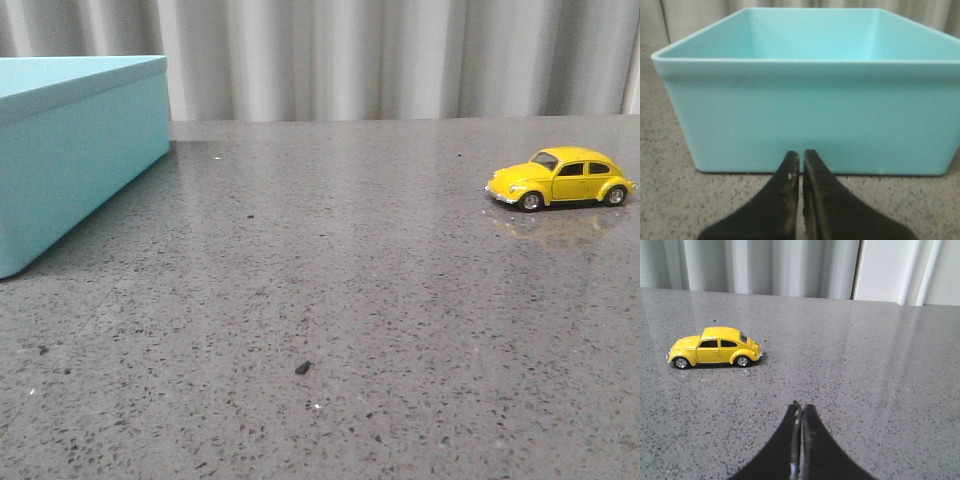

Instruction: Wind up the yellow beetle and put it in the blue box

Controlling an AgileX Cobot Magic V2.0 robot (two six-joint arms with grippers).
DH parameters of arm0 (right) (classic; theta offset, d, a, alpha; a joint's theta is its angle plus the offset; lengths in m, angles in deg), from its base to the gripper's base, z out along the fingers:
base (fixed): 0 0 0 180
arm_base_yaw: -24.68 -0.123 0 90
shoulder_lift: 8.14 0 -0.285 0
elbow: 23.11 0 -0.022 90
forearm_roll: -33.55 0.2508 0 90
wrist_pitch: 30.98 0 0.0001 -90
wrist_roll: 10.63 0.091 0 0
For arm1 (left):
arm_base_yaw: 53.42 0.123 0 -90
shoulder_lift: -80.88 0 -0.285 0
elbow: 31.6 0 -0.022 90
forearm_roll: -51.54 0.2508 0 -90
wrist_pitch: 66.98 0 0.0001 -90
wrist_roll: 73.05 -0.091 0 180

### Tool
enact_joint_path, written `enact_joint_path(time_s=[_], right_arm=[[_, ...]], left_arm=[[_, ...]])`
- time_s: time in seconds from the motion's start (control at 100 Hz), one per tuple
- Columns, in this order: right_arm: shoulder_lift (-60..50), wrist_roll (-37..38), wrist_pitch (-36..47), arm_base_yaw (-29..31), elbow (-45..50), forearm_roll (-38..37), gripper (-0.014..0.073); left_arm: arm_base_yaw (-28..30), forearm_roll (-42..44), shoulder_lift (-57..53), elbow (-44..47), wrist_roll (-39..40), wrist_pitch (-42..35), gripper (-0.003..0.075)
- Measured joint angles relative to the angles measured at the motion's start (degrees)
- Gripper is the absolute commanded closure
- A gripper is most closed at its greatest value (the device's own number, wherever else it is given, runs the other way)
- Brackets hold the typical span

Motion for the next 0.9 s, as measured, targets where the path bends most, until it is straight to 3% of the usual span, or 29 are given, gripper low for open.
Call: enact_joint_path(time_s=[0.15, 0.33, 0.58, 0.9], right_arm=[[0.0, 0.0, 1.2, 0.0, 0.0, 0.7, 0.0654], [0.0, 0.0, 0.2, 0.0, -1.0, 1.0, 0.0654], [4.3, 0.0, -6.4, 0.0, -8.3, 1.0, 0.0654], [20.0, 0.0, -13.4, 0.0, -20.1, 1.0, 0.0654]], left_arm=[[0.0, -0.1, 0.0, 0.0, 0.0, -6.3, 0.0741], [0.0, -0.8, 0.0, -0.2, 0.0, -7.6, 0.0741], [0.0, -0.7, 0.4, -6.4, 0.0, -2.9, 0.0741], [0.0, 0.7, 10.4, -16.9, -0.1, 2.7, 0.0741]])
